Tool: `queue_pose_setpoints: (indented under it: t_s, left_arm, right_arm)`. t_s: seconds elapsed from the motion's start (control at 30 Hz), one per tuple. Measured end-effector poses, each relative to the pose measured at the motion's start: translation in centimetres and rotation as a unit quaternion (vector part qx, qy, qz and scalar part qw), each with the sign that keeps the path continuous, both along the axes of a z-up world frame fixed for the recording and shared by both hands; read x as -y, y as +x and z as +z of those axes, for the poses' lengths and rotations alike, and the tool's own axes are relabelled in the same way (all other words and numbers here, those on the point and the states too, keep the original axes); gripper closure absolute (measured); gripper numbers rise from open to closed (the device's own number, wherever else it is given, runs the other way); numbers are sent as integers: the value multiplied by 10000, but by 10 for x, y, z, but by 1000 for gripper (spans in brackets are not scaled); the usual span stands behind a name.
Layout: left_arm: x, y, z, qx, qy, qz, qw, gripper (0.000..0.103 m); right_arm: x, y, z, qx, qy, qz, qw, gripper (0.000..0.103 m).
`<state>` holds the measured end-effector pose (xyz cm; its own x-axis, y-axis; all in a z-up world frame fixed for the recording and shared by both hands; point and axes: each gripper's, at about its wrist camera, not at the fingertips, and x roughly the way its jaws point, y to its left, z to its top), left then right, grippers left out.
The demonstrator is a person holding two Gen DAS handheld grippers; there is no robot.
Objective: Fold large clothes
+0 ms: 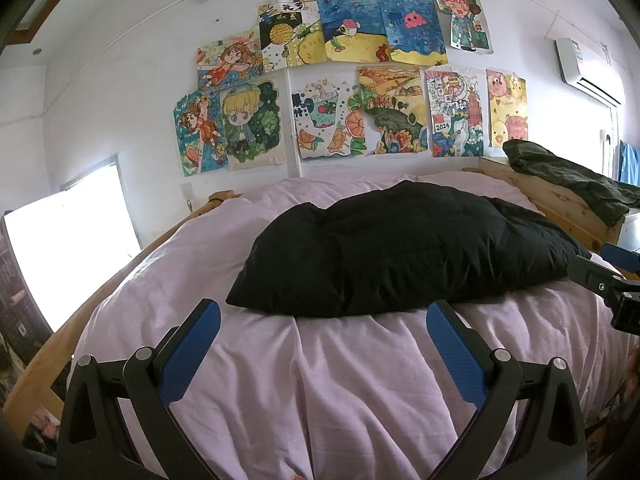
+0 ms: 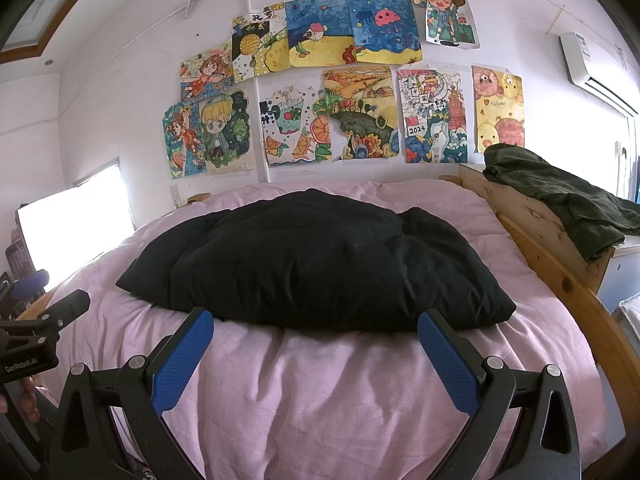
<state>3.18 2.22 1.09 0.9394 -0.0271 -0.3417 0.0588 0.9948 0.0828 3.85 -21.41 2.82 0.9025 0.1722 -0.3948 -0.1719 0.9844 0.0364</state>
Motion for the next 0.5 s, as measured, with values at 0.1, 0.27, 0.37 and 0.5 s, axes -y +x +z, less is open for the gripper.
queue_pose_setpoints:
  t_s: [0.1, 0.27, 0.37, 0.5]
  left_arm:
    - [-1, 0, 1, -2, -1, -7, 10000, 2]
    - [-2, 0, 0, -6, 0, -11, 10000, 2]
    - [-3, 0, 1, -5, 7, -20, 10000, 2]
    - [-3, 0, 1, -5, 11, -20, 10000, 2]
  right_arm:
    - [0, 0, 0, -2, 3, 0, 10000, 0]
    - [0, 0, 0, -4, 3, -2, 10000, 0]
    - [0, 0, 0, -4, 5, -2, 10000, 0]
    - [-1, 0, 0, -5, 7, -7, 10000, 0]
